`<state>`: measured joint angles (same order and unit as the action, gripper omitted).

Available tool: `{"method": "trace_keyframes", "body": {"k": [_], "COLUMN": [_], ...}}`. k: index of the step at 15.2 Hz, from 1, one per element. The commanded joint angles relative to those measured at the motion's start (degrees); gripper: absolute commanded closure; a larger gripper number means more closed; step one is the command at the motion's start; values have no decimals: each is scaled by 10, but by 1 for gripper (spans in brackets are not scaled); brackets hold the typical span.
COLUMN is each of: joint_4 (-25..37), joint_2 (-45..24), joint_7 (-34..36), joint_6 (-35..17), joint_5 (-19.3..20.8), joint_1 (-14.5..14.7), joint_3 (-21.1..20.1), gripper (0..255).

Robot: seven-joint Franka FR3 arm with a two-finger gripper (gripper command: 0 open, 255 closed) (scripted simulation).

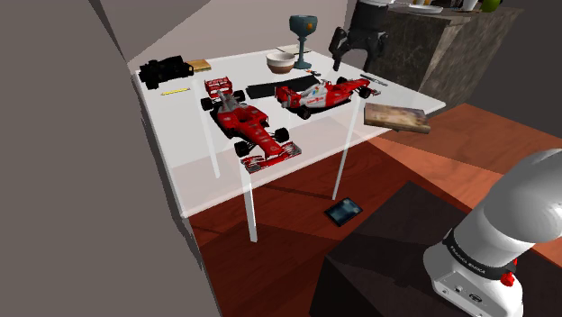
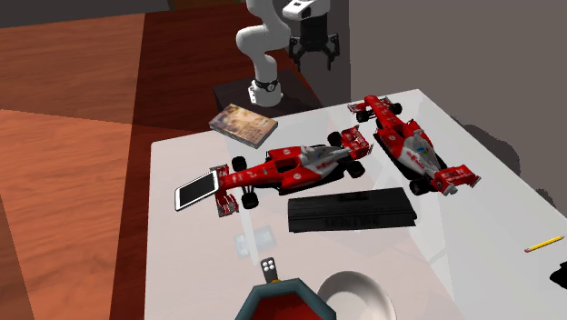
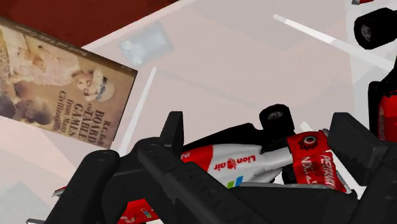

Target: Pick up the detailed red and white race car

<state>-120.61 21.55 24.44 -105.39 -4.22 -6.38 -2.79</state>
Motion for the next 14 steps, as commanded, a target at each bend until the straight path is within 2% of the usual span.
{"method": "trace_keyframes", "body": {"k": [1,7,14], "joint_4": [26,119,252], "joint_2": [-42,-166,-309], "joint_7": [30,110,194], "joint_6": [-16,-46,-53], "joint_5": [3,16,27], "joint_1": [-8,-27,-44], "joint_3": [-3,-1,17], "gripper": [0,0,0]}}
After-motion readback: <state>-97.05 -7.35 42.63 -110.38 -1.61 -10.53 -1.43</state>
